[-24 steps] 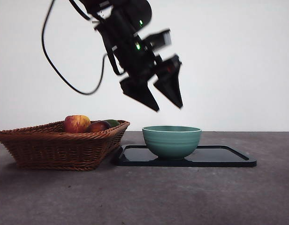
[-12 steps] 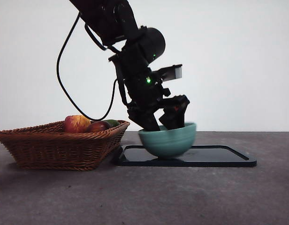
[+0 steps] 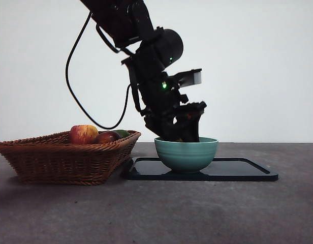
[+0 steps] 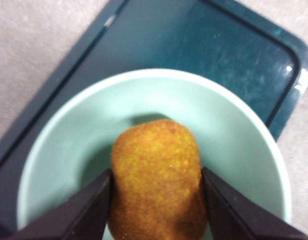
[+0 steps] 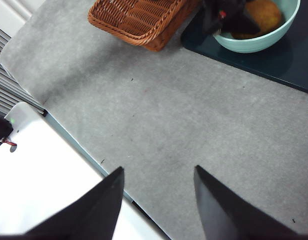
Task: Pick up the wifruite, put it on the bowl, pick up the plate, put it on desk
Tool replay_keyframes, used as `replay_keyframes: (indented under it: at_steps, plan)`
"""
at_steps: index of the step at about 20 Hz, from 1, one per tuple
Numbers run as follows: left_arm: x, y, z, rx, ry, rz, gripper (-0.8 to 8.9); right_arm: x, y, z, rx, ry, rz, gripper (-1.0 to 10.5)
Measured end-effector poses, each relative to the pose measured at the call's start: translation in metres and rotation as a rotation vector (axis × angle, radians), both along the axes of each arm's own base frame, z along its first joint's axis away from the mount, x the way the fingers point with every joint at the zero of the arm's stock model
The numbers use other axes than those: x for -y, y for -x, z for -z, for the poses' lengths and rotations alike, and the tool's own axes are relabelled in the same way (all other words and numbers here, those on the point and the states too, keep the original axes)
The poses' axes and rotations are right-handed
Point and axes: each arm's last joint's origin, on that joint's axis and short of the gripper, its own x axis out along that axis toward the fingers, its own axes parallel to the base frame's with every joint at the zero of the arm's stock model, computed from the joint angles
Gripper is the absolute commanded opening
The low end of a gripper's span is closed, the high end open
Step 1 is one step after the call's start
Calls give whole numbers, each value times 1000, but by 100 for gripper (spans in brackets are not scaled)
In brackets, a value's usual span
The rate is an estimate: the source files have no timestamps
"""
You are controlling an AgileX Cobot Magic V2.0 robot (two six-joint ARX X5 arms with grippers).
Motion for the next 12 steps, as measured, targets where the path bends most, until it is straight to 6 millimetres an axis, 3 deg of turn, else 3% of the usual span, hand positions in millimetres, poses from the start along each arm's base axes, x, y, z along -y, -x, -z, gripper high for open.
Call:
replay_keyframes:
  at_steps: [5, 7, 10, 12]
  plan:
    - [5, -8, -57, 21, 69, -49, 236, 0, 0, 0, 0, 0, 0, 222]
    - [-1, -5, -89, 30, 140, -73, 235, 0, 0, 0, 0, 0, 0, 222]
    - [-36, 19, -169, 119, 288, -152, 235, 0, 0, 0, 6, 3, -5, 222]
    - [-63, 37, -208, 166, 342, -190, 236, 0, 0, 0, 11, 6, -9, 222]
